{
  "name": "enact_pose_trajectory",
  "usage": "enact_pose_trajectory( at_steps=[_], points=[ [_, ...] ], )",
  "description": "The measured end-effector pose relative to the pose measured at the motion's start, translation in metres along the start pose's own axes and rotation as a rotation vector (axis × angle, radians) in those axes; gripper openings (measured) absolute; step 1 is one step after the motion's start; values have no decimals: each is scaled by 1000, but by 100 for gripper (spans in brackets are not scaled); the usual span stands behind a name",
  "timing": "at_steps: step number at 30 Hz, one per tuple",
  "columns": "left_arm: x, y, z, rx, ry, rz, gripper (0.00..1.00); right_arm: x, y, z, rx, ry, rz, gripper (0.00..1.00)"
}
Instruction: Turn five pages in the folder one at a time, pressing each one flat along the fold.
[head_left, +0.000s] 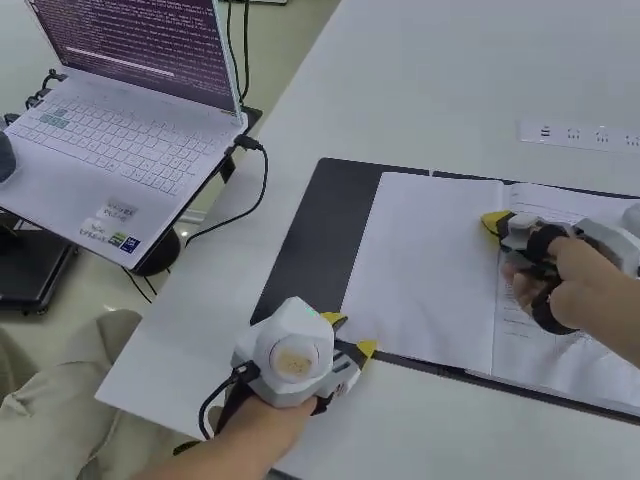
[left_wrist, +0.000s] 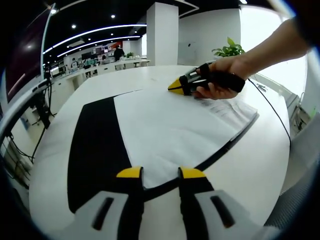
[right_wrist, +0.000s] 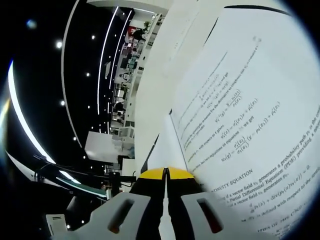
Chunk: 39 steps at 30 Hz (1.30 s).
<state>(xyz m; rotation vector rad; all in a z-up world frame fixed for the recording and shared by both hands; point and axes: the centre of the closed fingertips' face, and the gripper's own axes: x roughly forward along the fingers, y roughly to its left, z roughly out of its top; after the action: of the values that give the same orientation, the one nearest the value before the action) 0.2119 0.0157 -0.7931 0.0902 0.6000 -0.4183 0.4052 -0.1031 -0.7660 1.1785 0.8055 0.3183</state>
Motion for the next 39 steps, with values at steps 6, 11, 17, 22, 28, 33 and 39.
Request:
enact_pose_trajectory(
  at_steps=[6, 11, 17, 22, 28, 33, 39],
  points=[
    [-1, -1, 1, 3, -6, -1, 26, 13, 2, 15, 29, -34, -19, 0],
    [0, -1, 1, 1, -11, 0, 26, 22, 1, 29, 83, -87, -28, 0],
    [0, 0, 1, 4, -17, 1, 26, 31, 0, 40, 152, -134, -23, 0],
    [0, 0, 1, -2, -24, 7, 26, 36, 2, 48, 192, -177, -10, 0],
    [-1, -1, 1, -6, -27, 10, 26, 37, 3, 51, 203, -194, -9, 0],
    [-1, -1, 2, -6, -26, 11, 26, 37, 3, 50, 211, -185, -2, 0],
    [-1, -1, 2, -3, -26, 10, 26, 31, 3, 40, 189, -122, 9, 0]
  ],
)
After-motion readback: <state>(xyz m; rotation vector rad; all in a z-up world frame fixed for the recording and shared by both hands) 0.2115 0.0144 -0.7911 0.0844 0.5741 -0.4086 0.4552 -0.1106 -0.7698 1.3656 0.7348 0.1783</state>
